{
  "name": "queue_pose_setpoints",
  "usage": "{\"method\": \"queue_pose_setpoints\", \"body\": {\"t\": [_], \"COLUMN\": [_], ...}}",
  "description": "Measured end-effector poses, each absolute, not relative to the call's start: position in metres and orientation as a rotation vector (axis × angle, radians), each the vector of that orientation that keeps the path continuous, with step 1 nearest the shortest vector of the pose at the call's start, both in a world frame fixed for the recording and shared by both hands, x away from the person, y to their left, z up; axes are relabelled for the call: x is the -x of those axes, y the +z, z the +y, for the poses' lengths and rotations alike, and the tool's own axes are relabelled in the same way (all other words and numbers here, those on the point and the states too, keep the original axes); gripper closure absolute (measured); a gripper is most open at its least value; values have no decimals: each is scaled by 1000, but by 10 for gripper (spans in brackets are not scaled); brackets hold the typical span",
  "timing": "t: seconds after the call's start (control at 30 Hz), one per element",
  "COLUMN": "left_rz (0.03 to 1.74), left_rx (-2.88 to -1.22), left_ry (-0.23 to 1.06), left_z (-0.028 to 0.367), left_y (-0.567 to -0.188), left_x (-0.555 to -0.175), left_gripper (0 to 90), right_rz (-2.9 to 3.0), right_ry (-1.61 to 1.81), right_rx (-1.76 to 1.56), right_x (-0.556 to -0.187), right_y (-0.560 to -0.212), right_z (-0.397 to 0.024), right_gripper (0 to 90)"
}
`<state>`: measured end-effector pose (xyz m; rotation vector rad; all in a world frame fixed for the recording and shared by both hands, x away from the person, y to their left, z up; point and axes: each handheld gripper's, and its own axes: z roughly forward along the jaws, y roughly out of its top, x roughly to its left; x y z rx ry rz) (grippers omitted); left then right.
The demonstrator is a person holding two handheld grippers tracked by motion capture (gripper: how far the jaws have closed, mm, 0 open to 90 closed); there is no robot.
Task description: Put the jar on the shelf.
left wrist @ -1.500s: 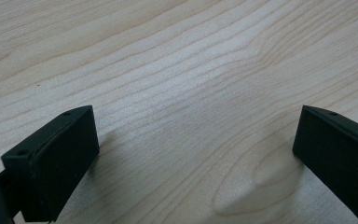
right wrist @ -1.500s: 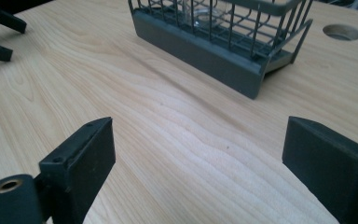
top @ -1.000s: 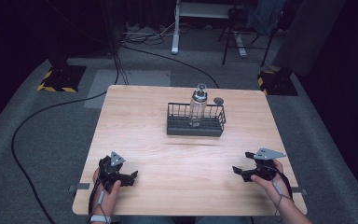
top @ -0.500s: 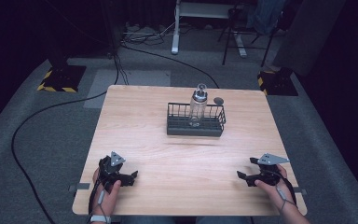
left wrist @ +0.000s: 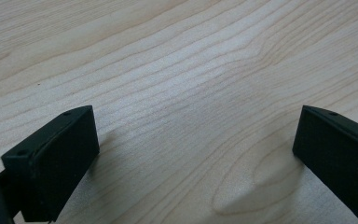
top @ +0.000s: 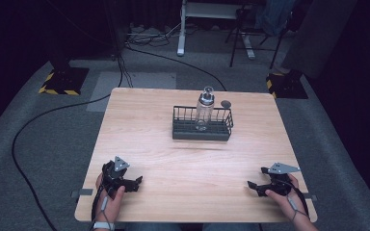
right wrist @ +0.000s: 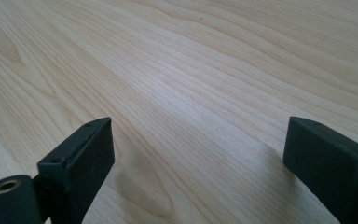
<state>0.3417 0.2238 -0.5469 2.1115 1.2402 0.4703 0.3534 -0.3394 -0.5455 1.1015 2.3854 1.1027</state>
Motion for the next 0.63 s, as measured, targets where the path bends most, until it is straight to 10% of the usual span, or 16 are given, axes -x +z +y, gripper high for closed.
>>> {"method": "queue_pose_setpoints", "body": {"t": [0.63], "left_rz": [1240], "left_rx": [-2112], "left_ry": [471], "left_z": [224], "left_y": [-547], "left_x": [-342], "left_gripper": [3], "right_rz": [2390], "right_ry": [1023], "right_rx": [-1086], "right_x": [-347], "right_y": [-547], "right_z": [-346], "right_gripper": [75]}}
